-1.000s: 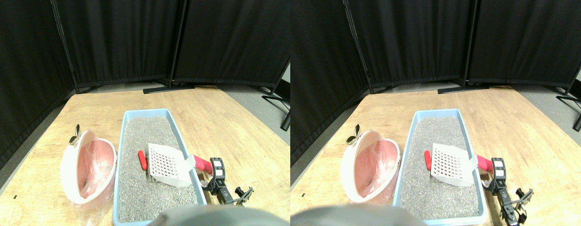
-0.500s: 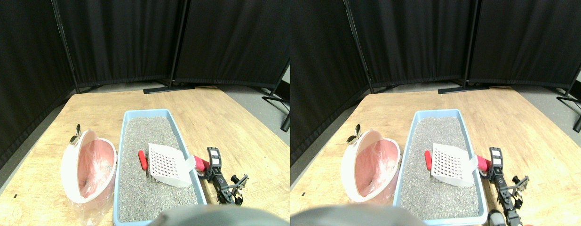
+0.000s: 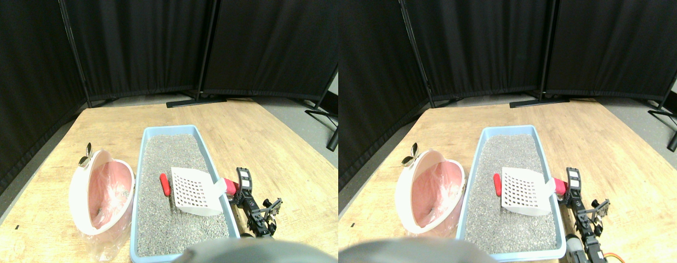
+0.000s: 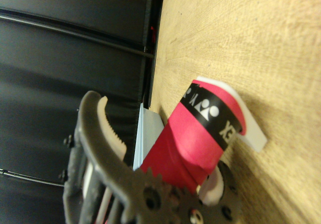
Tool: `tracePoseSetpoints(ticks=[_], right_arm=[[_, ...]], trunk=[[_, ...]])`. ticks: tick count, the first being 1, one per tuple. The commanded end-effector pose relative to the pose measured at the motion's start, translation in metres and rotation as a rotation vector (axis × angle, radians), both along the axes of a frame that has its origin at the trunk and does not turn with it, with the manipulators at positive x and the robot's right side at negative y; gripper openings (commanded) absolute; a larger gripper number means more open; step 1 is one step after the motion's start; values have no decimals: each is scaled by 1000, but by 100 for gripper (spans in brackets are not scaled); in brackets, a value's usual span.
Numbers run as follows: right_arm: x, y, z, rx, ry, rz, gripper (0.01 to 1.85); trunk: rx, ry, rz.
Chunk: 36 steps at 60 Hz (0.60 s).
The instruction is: Scoop (unimanual)
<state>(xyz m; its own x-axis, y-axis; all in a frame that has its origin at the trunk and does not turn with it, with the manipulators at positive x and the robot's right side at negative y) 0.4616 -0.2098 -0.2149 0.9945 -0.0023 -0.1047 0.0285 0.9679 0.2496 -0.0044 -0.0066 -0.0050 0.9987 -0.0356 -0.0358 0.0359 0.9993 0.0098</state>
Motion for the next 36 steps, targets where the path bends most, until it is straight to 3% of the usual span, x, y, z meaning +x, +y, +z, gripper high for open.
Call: tracePoseSetpoints(ticks=[1, 4, 6, 9, 11, 30, 36], right_arm=[[6, 1, 5, 12, -65, -6, 83], [6, 1, 5, 5, -89, 4, 68], [8, 0, 4, -19, -116, 25, 37], [8, 0, 3, -22, -120, 27, 32], [8, -1, 3, -35, -162, 37, 5], [5, -3, 13, -69, -161, 38, 5], [3, -4, 18, -82, -191, 75, 5]], trunk=[[-22, 23, 18], [-22, 23, 18], [-22, 23, 18], [-22, 23, 18], [-22, 23, 18], [-22, 20, 19], [-30, 20, 26]])
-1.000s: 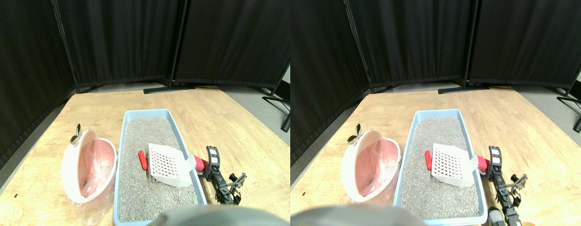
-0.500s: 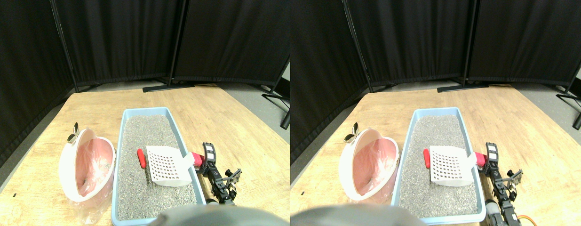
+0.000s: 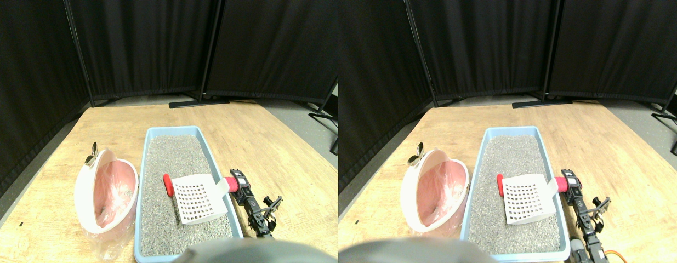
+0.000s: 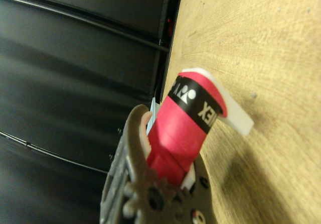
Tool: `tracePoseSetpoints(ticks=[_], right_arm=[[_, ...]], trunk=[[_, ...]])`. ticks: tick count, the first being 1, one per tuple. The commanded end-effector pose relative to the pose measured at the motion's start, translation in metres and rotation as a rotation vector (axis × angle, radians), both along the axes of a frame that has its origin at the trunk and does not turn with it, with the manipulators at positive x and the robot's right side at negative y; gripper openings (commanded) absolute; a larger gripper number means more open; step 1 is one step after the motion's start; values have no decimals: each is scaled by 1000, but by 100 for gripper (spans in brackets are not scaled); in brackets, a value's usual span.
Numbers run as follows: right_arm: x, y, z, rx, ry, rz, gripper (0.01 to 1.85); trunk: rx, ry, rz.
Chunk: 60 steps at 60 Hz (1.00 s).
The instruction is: Scoop (unimanual)
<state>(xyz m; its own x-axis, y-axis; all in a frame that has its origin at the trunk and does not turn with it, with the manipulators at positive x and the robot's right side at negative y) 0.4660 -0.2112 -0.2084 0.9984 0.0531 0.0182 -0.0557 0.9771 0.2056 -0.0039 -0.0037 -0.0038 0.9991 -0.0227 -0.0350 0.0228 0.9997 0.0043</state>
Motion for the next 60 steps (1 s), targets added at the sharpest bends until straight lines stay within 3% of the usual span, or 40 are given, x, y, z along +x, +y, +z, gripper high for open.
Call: tracePoseSetpoints(ticks=[1, 6, 12, 22, 44, 60], right_arm=[[-2, -2, 11, -38, -67, 17, 5], [-3, -2, 16, -38, -78, 29, 5], [-6, 1, 29, -44, -141, 82, 5], [-8, 7, 61, -101, -172, 97, 5], [12, 16, 103, -215, -251, 171, 5], [33, 17, 118, -318, -231, 177, 5]], trunk=[[-25, 20, 13], [-27, 19, 18], [-31, 18, 25], [-44, 16, 41], [-76, 9, 91], [-92, 3, 122]])
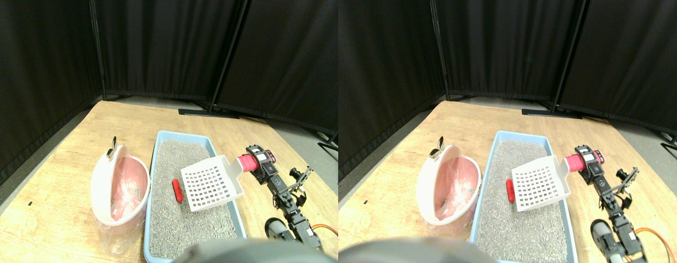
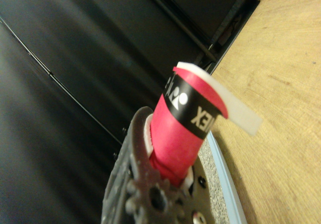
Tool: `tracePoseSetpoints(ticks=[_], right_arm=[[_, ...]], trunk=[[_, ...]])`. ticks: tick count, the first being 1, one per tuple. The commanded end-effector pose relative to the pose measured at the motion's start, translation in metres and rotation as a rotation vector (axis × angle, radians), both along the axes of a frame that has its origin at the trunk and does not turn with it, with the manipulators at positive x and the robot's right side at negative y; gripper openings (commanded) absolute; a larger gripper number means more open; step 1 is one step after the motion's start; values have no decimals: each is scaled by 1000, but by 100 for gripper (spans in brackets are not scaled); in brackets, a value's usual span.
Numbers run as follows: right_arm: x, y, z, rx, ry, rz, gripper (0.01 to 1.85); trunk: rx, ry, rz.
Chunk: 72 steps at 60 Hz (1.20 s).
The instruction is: Scoop (unimanual)
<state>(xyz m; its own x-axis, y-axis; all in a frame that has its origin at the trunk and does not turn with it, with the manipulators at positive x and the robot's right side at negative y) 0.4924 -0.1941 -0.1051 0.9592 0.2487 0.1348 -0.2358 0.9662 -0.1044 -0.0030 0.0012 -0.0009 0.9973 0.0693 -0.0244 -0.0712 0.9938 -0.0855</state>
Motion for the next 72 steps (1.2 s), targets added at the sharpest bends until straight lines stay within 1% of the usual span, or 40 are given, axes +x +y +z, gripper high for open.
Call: tracePoseSetpoints(ticks=[1, 3, 6, 8, 11, 12, 13, 14, 18, 20, 21, 22, 23, 28, 31, 37, 41, 47, 49, 56, 67, 72], right_arm=[[9, 0, 15, -36, -71, 15, 5], [10, 0, 16, -45, -74, 20, 5], [16, 1, 19, -99, -86, 26, 5], [16, 1, 19, -99, -86, 26, 5], [23, 2, 21, -119, -88, 25, 5], [23, 2, 21, -119, -88, 25, 5], [26, 4, 23, -145, -74, 3, 5], [27, 4, 23, -151, -74, 0, 5], [32, 5, 23, -180, -74, 5, 5], [32, 5, 23, -180, -74, 5, 5], [37, 7, 24, -211, -63, 1, 5], [37, 7, 24, -211, -63, 1, 5], [41, 8, 24, -229, -67, 15, 5], [44, 10, 24, -251, -59, 4, 5], [48, 14, 24, -304, -58, 5, 5], [53, 20, 22, -358, -80, 19, 5], [58, 25, 19, -397, -98, 63, 5], [60, 30, 18, -423, -102, 79, 5], [61, 33, 16, -428, -99, 95, 5], [61, 42, 10, -454, -73, 125, 5], [66, 43, 6, -496, -75, 155, 5], [65, 43, 7, -520, -80, 156, 5]], trunk=[[-5, 18, 29], [-7, 18, 33], [-11, 20, 39], [-11, 20, 39], [-18, 19, 47], [-20, 19, 49], [-22, 19, 52], [-24, 19, 55], [-28, 21, 63], [-28, 21, 63], [-33, 21, 70], [-33, 21, 70], [-36, 22, 73], [-40, 25, 79], [-44, 27, 87], [-50, 32, 95], [-54, 36, 101], [-57, 39, 106], [-60, 40, 112], [-63, 43, 118], [-66, 47, 121], [-65, 49, 119]])
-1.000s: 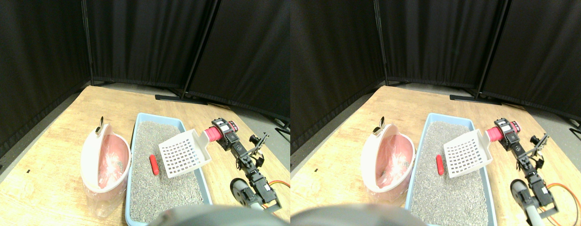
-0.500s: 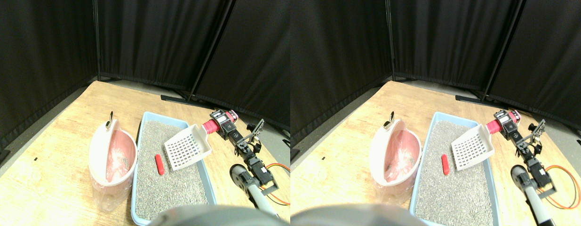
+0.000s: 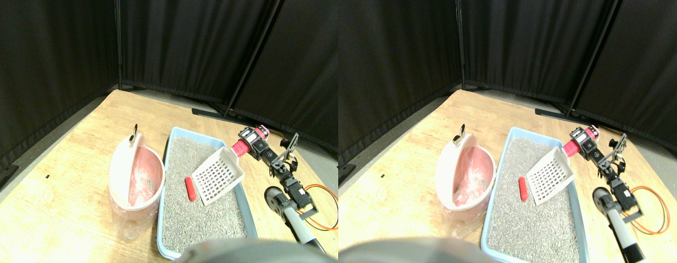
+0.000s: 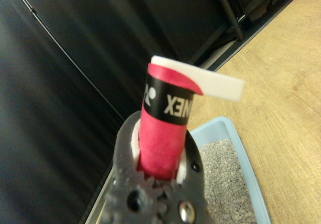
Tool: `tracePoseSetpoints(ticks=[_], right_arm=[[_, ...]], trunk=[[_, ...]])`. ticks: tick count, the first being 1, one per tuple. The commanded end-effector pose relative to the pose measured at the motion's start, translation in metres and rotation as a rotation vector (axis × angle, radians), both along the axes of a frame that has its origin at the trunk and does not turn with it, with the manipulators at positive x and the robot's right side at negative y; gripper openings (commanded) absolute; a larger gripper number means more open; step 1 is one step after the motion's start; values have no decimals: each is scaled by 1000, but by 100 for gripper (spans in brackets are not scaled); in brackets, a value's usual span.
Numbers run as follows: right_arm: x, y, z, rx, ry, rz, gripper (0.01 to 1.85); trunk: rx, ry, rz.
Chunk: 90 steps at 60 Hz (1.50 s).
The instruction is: Scoop (unimanual)
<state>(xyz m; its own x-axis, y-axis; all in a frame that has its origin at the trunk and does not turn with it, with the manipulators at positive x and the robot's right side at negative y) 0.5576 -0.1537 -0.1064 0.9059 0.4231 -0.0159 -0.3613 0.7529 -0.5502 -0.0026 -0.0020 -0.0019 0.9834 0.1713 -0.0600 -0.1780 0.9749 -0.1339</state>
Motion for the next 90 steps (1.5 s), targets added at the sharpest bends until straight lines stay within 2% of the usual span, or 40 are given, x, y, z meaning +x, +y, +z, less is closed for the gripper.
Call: tracePoseSetpoints(ticks=[1, 7, 19, 27, 34, 35, 36, 38, 40, 41, 42, 43, 48, 50, 53, 56, 59, 65, 72, 75, 85, 89, 90], right_arm=[[-1, 3, 9, -23, -58, 26, 5], [-2, 6, 9, -54, -81, 55, 5], [-9, 17, 2, -79, -67, 57, 5], [-13, 24, -8, -71, -29, 47, 5], [-21, 36, -34, -46, -5, 82, 5], [-21, 36, -34, -46, -5, 82, 5], [-25, 41, -46, -14, 1, 114, 5], [-27, 43, -49, -12, 7, 117, 5], [-30, 46, -54, -11, 27, 116, 5], [-35, 51, -61, 4, 87, 105, 5], [-35, 51, -61, 4, 87, 105, 5], [-40, 56, -67, 21, 131, 107, 5], [-52, 68, -80, 53, 148, 168, 5], [-59, 74, -84, 54, 178, 167, 5], [-63, 77, -86, 67, 176, 186, 5], [-63, 78, -86, 83, 172, 201, 5], [-62, 78, -83, 101, 184, 184, 5], [-60, 78, -76, 134, 157, 197, 5], [-59, 77, -68, 163, 159, 175, 5], [-57, 74, -62, 200, 169, 135, 5], [-52, 64, -54, 278, 187, 101, 5], [-52, 55, -43, 316, 198, 13, 5], [-52, 55, -43, 316, 198, 13, 5]], trunk=[[-13, 19, 14], [-9, 18, 8], [-7, 22, 1], [-12, 26, -1], [-19, 31, 3], [-20, 33, 4], [-20, 36, 4], [-22, 40, 4], [-23, 41, 4], [-25, 41, 5], [-25, 41, 5], [-27, 42, 6], [-29, 40, 8], [-30, 40, 10], [-33, 40, 12], [-34, 39, 12], [-36, 35, 14], [-37, 36, 13], [-37, 36, 12], [-38, 33, 9], [-37, 32, 5], [-33, 31, -10], [-33, 31, -10]])
